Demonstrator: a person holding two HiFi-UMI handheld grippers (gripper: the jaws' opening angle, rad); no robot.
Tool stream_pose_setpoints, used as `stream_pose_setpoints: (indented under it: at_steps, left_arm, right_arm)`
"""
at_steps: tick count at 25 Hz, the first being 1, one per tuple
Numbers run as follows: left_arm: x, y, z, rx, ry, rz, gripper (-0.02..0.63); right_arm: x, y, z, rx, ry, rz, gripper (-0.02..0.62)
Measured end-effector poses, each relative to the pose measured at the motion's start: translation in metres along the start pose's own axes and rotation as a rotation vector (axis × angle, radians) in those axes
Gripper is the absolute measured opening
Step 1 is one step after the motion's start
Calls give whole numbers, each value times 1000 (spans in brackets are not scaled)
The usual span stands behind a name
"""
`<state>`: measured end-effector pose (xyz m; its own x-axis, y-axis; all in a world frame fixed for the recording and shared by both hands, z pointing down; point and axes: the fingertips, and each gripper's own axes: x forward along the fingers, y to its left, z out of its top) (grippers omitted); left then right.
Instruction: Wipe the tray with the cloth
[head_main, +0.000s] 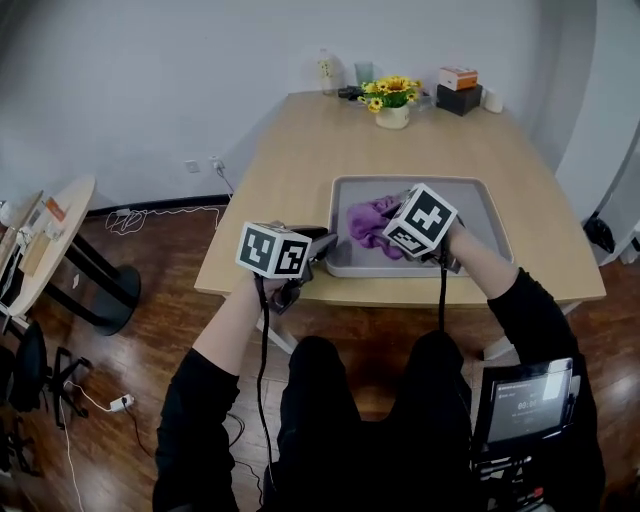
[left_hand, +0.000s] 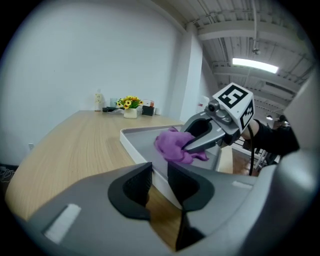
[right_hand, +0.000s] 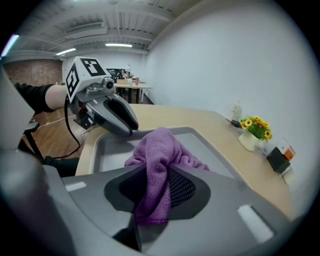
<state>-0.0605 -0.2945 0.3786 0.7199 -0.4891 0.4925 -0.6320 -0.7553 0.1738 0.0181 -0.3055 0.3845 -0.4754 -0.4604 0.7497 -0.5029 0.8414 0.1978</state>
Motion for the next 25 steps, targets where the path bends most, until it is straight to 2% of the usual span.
stream_pose_setpoints:
  at_steps: [3,8,11,13,15,18,25]
  left_arm:
    - [0,0,1,13,-5,8,81]
    - [2,10,-9,29,-9,1,81]
    - [0,8,-5,38,-14,1,81]
    - [-2,2,-1,35,-15,1,81]
    - [-3,-1,0,32,-12,1,81]
    - [0,-2,0,35,-12,0,81]
    - [3,4,0,44,-12,-9,81]
  right_arm:
    - [-36,-29,-52,53,62,-54,101]
    - [-83,-77,-141,213,134,-156,100]
    - [-115,-93,-177,276,153,-202,101]
    - [-133,-93,-187,304,147,-203,101]
    - [-138,-87,-188,304,148,-200,101]
    - [-132,-61,-173,242,150,-186,100]
    - [-65,11,-74,107,8,-52,101]
